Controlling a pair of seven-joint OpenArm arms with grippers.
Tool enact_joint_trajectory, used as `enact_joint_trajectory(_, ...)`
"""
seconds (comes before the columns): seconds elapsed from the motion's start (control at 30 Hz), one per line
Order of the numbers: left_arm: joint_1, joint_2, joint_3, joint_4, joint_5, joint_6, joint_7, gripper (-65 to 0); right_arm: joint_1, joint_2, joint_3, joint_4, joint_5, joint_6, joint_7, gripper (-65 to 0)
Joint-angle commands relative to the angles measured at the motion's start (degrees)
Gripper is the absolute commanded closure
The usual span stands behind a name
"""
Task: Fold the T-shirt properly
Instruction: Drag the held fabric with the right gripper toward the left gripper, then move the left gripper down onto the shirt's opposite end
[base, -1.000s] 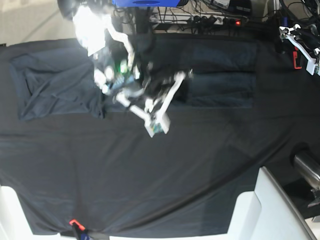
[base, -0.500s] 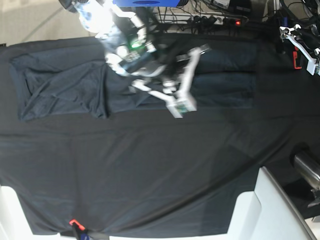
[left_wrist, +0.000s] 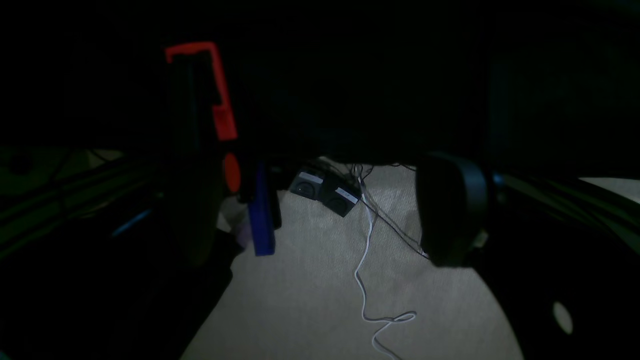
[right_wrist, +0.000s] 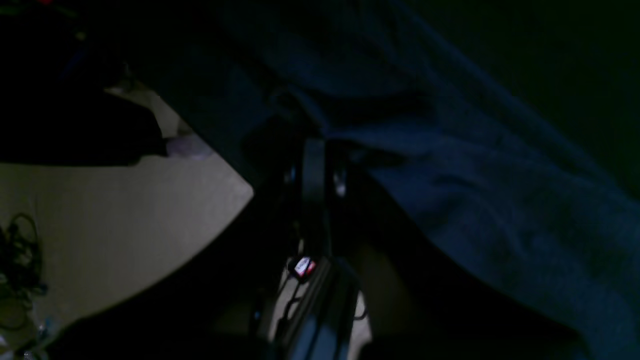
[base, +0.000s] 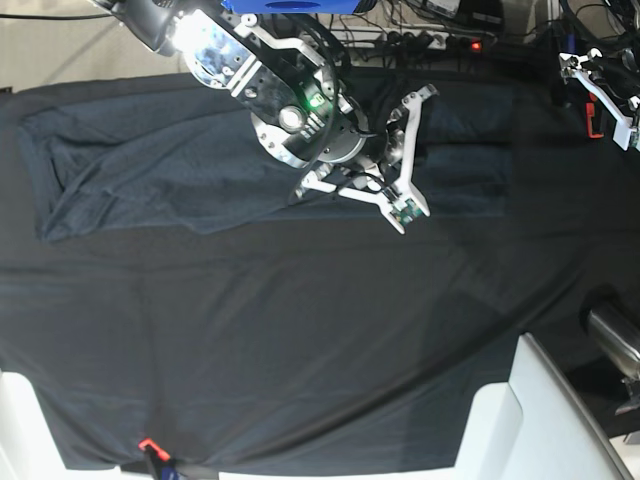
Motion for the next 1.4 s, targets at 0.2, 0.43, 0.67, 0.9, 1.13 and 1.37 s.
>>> enact_joint_trajectory(0.2,0.22,-1.06,-0.16,0.80,-0.39,-0.47,-0.75,-57.9,0.91,-0.86,0.04,-0.29,0.36,0.05,4.36,-0.6)
enact_joint_trajectory(0.43,0.22,-1.06,-0.16,0.80,-0.39,-0.47,-0.75,-57.9,1.79,-1.92,-1.63,-5.39,0.36,0.05,6.38,-0.9)
enact_joint_trajectory(0.67,0.14,-1.06,-0.08,0.80,-0.39,-0.47,-0.75,-57.9,6.27,-2.53,-8.31,-6.09,0.27,0.05,5.85,-36.6)
enact_joint_trajectory(0.9,0.14,-1.06,0.01,1.42,-0.83,-0.47,-0.75,-57.9,5.83,3.62,-1.01,5.34,0.10,-0.21,3.12,-65.0)
enact_joint_trajectory(1.13,-1.54,-0.44,-0.08,0.89,-0.91,-0.47,-0.40,-58.6,-6.56,8.28,21.58,11.32,0.10,-0.21,8.75,-65.0)
enact_joint_trajectory(1.37,-5.84,3.78,0.71,-2.10,-4.78,-0.47,-0.31,-58.7,-16.50,11.01,27.47,8.33,0.19,0.05,20.36,-65.0)
